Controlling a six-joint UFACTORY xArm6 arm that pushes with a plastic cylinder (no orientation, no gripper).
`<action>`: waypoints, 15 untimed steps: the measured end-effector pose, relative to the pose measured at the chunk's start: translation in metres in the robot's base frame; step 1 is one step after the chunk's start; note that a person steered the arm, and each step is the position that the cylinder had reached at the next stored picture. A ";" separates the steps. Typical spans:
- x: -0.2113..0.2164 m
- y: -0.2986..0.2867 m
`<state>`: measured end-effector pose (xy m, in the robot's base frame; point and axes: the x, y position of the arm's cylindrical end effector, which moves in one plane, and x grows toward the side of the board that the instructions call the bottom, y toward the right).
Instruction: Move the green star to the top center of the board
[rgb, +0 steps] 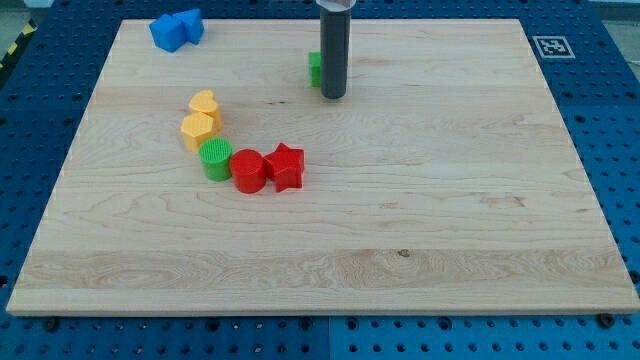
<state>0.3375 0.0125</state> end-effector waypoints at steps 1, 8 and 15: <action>-0.019 0.000; -0.068 -0.039; -0.077 -0.010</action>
<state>0.2606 0.0021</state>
